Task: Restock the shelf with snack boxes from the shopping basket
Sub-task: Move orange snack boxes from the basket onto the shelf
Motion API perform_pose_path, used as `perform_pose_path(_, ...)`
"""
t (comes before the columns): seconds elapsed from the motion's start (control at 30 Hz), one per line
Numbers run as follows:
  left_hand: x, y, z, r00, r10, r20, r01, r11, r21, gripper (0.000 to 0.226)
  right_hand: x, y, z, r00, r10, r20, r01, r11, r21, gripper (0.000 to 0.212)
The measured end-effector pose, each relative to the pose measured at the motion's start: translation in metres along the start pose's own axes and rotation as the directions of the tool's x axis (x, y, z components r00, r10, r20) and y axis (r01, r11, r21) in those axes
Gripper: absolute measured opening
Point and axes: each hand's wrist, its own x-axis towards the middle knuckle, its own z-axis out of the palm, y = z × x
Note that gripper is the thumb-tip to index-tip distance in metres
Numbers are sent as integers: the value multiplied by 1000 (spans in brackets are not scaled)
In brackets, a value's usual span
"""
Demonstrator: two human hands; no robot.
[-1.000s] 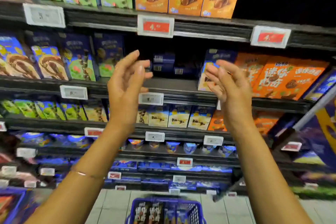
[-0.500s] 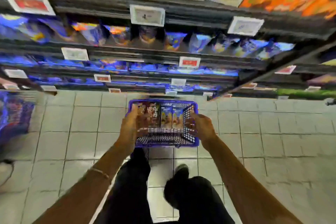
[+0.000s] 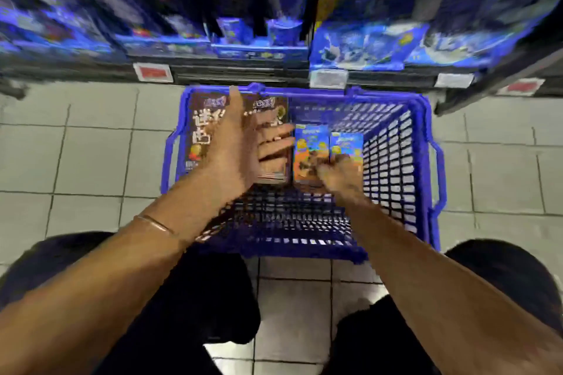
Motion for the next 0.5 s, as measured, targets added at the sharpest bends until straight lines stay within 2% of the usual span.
perform_pose_path(0.03, 8, -4, 1, 1000, 9, 0, -9, 1000, -21, 86, 7, -1, 7, 996, -22, -81, 17, 998, -63, 65)
perform_pose_path(0.13, 19, -10, 10, 1000, 12, -8, -12, 999, -41, 90, 18, 2, 31, 962, -126, -242, 111, 991, -75, 41)
perform_pose_path(0.17, 19, -9, 14, 1000, 14, -21, -14, 999, -39, 90, 20, 5, 36, 953, -163, -255, 143, 985, -96, 39)
perform_pose_path(0.27, 14, 1, 30, 998, 55, -45, -55, 998, -11, 92, 27, 12, 39, 974, -195, -118, 196, 981, -8, 31)
perform_pose_path(0.37, 9, 6, 39, 995, 83, -51, -82, 997, 12, 91, 34, 13, 39, 990, -77, -118, 78, 997, -1, 66)
perform_pose_path(0.5, 7, 5, 42, 991, 125, -43, -123, 992, 36, 91, 33, 11, 38, 993, -69, -91, 74, 996, 49, 75)
